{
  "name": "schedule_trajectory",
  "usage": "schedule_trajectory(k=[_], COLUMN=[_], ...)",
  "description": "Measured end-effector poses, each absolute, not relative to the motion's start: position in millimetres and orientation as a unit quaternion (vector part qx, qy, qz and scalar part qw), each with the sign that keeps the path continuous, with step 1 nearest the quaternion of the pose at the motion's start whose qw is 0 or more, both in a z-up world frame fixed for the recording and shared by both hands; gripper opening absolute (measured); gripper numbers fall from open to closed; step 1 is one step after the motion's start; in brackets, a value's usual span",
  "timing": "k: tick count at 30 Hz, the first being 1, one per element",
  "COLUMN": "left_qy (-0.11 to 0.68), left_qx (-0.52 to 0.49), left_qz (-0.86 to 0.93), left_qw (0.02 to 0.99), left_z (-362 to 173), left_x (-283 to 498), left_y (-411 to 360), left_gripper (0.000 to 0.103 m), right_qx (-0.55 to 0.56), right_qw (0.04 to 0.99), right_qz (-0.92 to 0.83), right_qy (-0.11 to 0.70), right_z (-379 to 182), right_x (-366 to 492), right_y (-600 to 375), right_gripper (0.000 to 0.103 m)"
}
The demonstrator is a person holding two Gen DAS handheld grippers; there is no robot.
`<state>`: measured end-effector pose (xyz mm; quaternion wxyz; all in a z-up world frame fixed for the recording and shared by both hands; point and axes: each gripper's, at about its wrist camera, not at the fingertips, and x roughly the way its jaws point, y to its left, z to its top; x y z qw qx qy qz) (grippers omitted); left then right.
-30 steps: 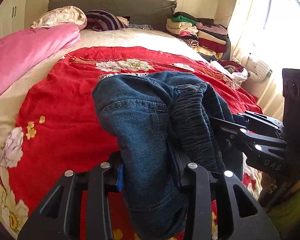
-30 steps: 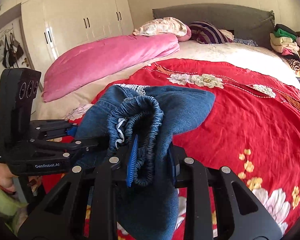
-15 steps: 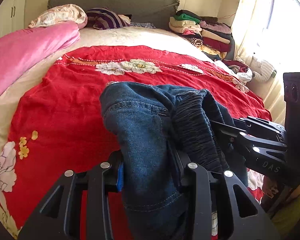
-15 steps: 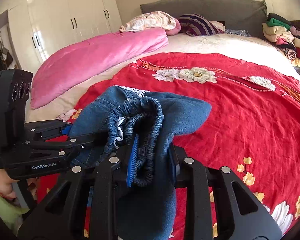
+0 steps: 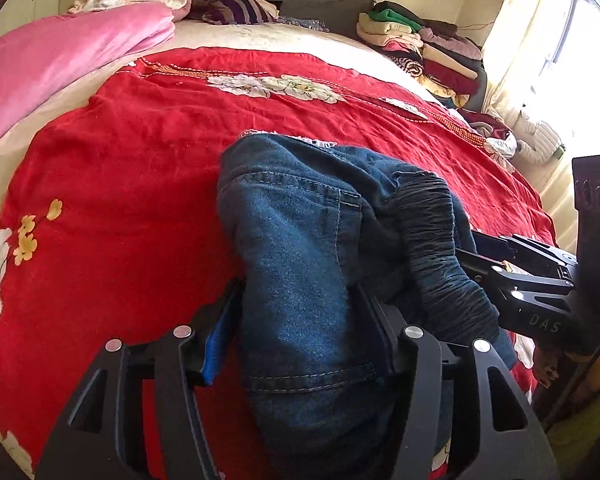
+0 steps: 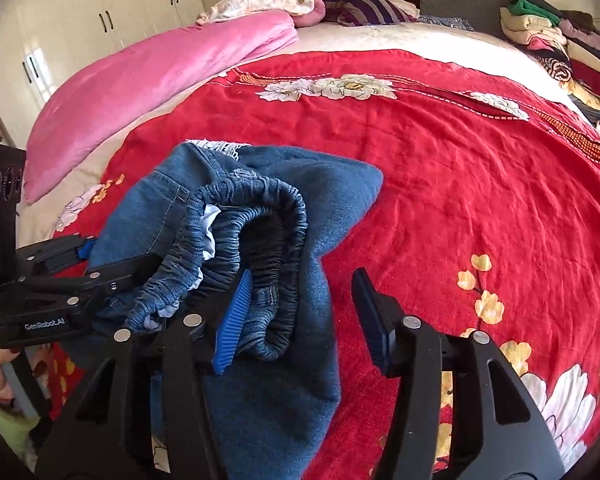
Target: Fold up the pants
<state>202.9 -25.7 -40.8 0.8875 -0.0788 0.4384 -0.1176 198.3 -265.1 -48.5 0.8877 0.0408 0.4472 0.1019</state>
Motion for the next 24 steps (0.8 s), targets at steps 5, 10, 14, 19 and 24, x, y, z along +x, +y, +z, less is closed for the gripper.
schedule_trajectory(k=[5, 10, 14, 19, 24], left_qy=[0.438, 0.436, 0.432, 0.428, 0.416], left_qx=[-0.078, -0.077, -0.076, -0.077, -0.078], left_qz=[-0.118, -0.12, -0.12, -0.118, -0.103], left_qw=[0.888, 0.888, 0.89, 0.893, 0.9], left_z=[-40.3, -36.7, -31.3, -25.5, -17.4], left_x=[202.1, 198.4, 192.7, 185.5, 174.9], left_y=[-25.1, -25.2, -24.1, -22.0, -15.8], left_gripper=[0.056, 0.055, 0.056, 0.055, 0.083], right_qx=[0.041, 0.043, 0.03, 0.026, 0.014], right_qw=[0.89, 0.894, 0.901, 0.908, 0.918], right_qz=[0.094, 0.084, 0.079, 0.079, 0.077], right_qy=[0.444, 0.438, 0.426, 0.411, 0.388], right_z=[-45.1, -39.3, -32.1, -22.5, -8.7], right_x=[196.6, 190.8, 182.0, 172.3, 160.7], right_y=[-265.7, -269.7, -269.6, -270.5, -269.9], right_gripper=[0.052, 0.068, 0.075, 0.085, 0.09])
